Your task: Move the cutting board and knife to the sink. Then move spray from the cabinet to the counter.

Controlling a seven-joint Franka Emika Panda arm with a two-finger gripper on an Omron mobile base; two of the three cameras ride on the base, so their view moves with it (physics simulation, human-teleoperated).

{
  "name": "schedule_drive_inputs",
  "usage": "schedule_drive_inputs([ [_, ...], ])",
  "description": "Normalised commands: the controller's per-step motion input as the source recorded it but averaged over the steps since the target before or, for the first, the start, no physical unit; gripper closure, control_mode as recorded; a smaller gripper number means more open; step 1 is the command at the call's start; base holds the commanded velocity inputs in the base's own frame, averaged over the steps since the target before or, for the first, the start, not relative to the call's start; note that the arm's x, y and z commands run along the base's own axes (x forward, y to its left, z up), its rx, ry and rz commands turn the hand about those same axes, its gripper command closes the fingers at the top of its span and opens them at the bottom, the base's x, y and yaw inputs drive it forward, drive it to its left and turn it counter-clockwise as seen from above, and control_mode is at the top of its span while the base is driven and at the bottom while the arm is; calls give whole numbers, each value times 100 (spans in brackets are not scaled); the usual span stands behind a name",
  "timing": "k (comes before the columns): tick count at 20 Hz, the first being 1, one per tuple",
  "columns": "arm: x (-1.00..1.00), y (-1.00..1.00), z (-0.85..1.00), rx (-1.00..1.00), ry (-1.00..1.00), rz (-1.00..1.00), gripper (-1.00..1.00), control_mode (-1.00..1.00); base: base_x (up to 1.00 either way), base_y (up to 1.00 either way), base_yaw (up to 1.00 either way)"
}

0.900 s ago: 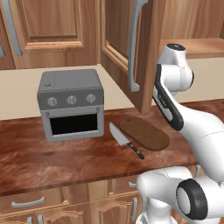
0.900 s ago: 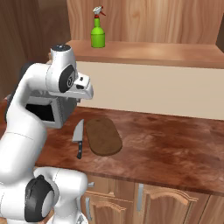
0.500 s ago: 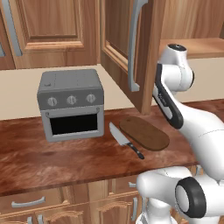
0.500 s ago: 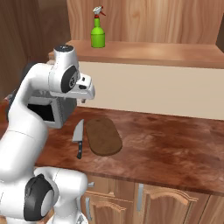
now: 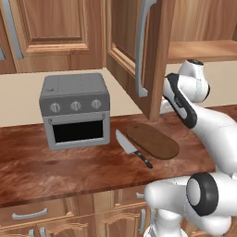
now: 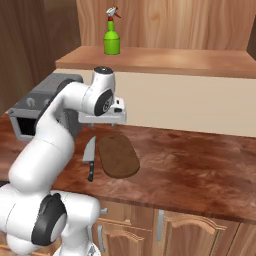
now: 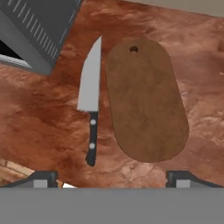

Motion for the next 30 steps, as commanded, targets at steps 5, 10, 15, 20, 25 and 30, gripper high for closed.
schedule_drive_inputs([
  [5, 73, -5, -63, 0, 9, 7, -100, -100, 0, 0, 0],
  [10, 79, 0, -71, 0, 9, 3, -100, -100, 0, 0, 0],
  [15, 61, 3, -69, 0, 8, 1, -100, -100, 0, 0, 0],
  [20, 68, 26, -31, -2, 3, 0, -100, -100, 0, 0, 0],
  [25, 65, 31, -7, -4, 0, 0, -100, -100, 0, 0, 0],
  [30, 71, 27, -18, -3, 0, 0, -100, -100, 0, 0, 0],
])
